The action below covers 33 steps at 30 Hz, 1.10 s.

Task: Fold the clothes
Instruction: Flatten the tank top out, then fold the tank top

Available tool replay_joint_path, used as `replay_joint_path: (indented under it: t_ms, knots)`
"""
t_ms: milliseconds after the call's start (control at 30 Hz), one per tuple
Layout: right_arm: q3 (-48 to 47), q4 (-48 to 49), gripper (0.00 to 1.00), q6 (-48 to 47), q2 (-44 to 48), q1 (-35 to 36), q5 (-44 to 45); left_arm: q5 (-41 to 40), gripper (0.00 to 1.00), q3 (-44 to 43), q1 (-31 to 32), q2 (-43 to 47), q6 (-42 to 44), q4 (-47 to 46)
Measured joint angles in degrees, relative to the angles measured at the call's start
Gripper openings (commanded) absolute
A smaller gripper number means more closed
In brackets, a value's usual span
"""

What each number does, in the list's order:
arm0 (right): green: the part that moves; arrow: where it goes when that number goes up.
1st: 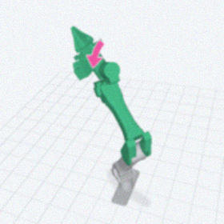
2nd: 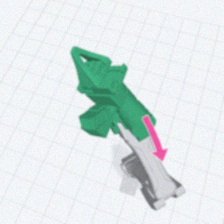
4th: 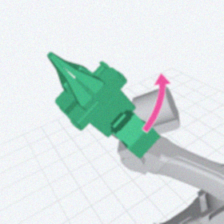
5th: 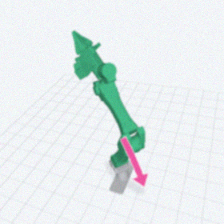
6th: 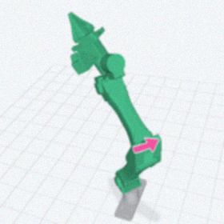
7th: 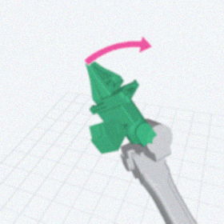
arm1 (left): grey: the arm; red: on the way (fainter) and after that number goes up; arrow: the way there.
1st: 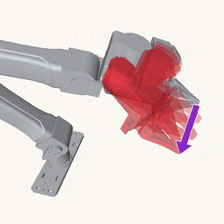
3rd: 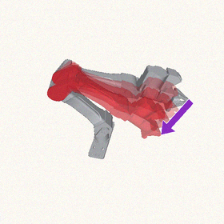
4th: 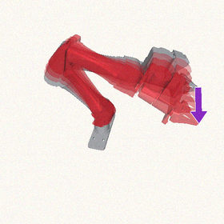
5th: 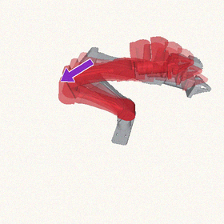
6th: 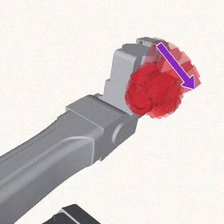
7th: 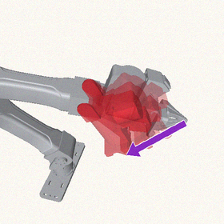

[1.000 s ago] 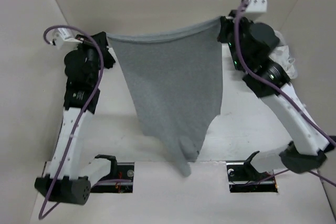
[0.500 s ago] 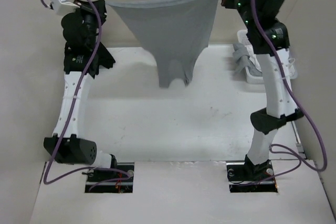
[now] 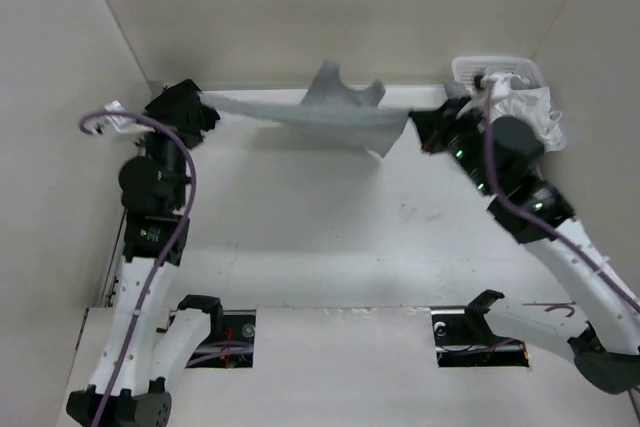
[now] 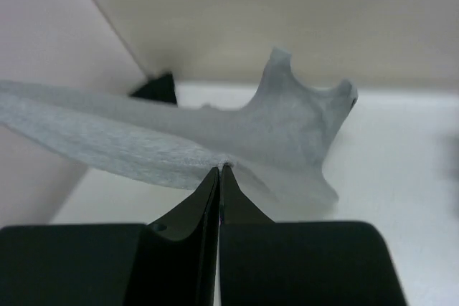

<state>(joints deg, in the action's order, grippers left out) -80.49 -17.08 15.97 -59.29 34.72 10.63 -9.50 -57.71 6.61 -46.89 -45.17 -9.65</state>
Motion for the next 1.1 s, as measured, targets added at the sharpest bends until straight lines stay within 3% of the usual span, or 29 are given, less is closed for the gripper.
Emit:
replay_joint_path:
  t_ms: [167,300,400,500,700,767,833,967,1100]
  knots:
    - [32.3,2.0,0.01,7.6,7.7,9.1,3.1,-1.7,0.01,24.8,1.4,14.5,0.0,11.1]
    - [47.4,0.1,0.00,16.2,15.7,21.8,6.7,-2.0,0.00,35.7,1.6,31.7,-1.0,25.6]
    - [51.4,-1.8,0.00,23.6,22.7,31.9,9.8,-2.6,0.00,36.8,4.5,42.5,-3.5,34.7]
    - [52.3,-5.0,0.00,32.7,26.5,43.5,13.6,-3.6,0.00,35.4,9.7,45.3,-5.9,39.9]
    - [50.9,-10.6,0.01,45.0,20.0,60.1,18.5,-6.5,0.01,28.2,12.3,46.1,-7.4,49.1]
    - [50.3,-10.8,0.00,46.0,17.5,59.5,18.8,-7.2,0.01,26.8,11.3,46.1,-7.3,48.5]
    - [50.3,-10.4,0.00,45.3,16.5,54.4,18.4,-7.4,0.01,27.2,10.3,45.1,-7.3,46.8]
    - [50.5,-4.8,0.00,40.1,14.9,36.1,15.5,-7.5,0.01,31.3,9.3,37.5,-7.4,39.6]
    - [49.7,3.5,0.00,32.4,10.1,17.5,8.8,-8.2,0.01,32.2,8.8,21.9,-7.2,28.3]
